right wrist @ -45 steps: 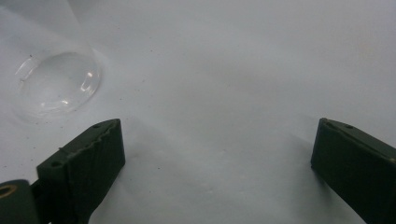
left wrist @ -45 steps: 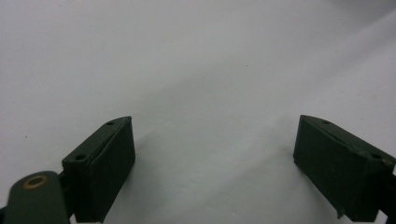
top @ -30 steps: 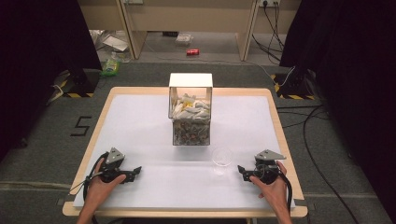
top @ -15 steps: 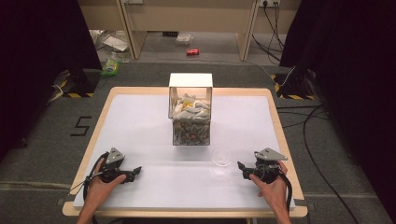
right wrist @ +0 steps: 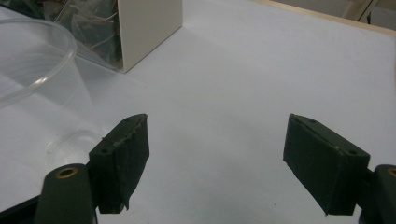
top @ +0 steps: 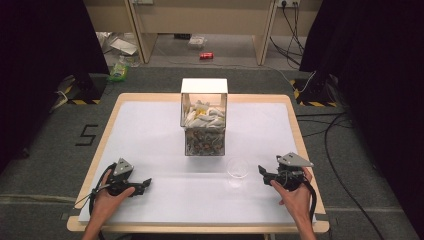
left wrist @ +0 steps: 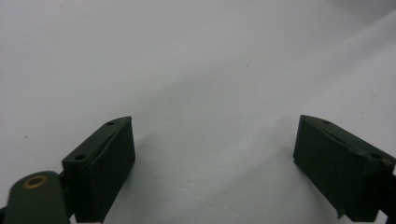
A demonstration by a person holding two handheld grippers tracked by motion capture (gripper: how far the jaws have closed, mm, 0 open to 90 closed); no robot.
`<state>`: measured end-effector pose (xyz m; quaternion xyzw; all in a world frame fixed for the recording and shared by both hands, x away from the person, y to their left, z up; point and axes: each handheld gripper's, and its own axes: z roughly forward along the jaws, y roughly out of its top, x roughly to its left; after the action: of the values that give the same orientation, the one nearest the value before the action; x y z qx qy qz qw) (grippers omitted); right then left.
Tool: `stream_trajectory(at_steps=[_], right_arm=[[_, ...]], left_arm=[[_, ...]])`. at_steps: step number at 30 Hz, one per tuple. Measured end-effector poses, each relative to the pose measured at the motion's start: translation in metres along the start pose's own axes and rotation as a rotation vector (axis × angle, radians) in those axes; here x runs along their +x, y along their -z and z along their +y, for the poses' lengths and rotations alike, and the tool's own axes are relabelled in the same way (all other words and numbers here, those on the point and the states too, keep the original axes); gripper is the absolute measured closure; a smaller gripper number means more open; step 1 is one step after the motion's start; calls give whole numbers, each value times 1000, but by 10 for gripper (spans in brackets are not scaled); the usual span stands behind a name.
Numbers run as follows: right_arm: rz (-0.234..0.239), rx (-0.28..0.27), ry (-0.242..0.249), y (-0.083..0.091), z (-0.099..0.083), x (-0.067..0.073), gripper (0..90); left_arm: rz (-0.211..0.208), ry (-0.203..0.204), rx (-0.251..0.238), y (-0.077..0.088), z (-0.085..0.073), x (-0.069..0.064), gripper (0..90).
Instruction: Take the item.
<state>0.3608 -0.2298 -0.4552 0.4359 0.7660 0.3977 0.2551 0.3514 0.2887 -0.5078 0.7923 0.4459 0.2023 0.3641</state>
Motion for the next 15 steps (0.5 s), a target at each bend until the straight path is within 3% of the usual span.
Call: stream_trajectory(at_steps=[15], right_arm=[[-31, -51, -2, 8, 22, -9, 260]], left_arm=[[1, -1, 0, 0, 0, 0, 120]])
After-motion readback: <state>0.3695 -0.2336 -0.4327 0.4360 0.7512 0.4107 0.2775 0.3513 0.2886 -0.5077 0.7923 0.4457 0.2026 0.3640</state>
